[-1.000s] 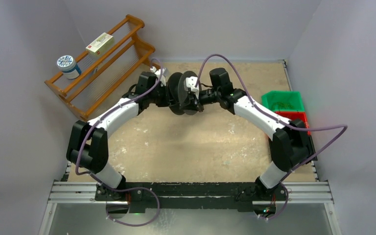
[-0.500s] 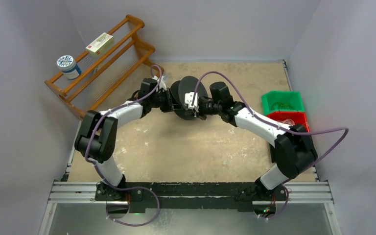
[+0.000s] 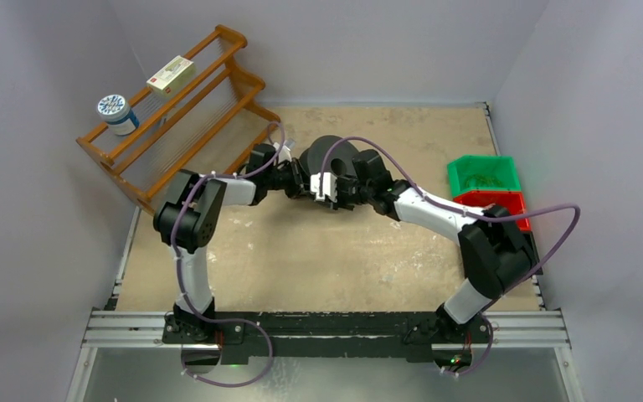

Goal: Wrap the cables
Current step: Place the cable reel at the center of the board.

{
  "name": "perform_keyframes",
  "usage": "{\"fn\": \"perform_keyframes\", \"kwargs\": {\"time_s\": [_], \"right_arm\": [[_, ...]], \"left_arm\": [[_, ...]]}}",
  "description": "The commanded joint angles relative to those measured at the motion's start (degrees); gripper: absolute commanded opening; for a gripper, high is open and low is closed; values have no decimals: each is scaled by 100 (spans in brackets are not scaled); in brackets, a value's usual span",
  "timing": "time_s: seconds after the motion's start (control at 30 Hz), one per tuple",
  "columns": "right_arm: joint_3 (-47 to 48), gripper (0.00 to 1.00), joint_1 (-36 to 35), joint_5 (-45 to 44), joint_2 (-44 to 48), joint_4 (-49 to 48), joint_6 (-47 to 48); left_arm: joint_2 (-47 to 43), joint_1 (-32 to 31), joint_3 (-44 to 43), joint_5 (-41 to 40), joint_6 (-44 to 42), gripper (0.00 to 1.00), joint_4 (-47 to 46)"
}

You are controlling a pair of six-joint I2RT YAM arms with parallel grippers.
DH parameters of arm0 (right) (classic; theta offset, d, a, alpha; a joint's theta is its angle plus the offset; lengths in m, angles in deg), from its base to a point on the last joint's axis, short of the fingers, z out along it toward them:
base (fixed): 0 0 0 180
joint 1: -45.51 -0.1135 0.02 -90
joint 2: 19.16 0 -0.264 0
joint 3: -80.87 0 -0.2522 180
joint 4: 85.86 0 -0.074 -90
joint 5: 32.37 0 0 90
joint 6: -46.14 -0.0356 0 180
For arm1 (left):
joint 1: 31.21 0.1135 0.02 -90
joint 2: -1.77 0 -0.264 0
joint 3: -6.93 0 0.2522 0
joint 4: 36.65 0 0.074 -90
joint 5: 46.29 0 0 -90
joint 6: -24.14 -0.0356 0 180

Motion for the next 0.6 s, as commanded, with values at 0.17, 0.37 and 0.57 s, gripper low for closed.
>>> {"fn": "perform_keyframes", "kwargs": {"time_s": [0.17, 0.37, 0.57], "right_arm": [[124, 0, 22, -567, -57, 1064, 781], [257, 7, 24, -321, 116, 1327, 781], [266, 19, 24, -262, 302, 1528, 823]], "left_arm": [[564, 42, 49, 648, 286, 21, -1042], [468, 52, 114, 522, -11, 43, -707], [108, 65, 123, 288, -865, 52, 282]]}}
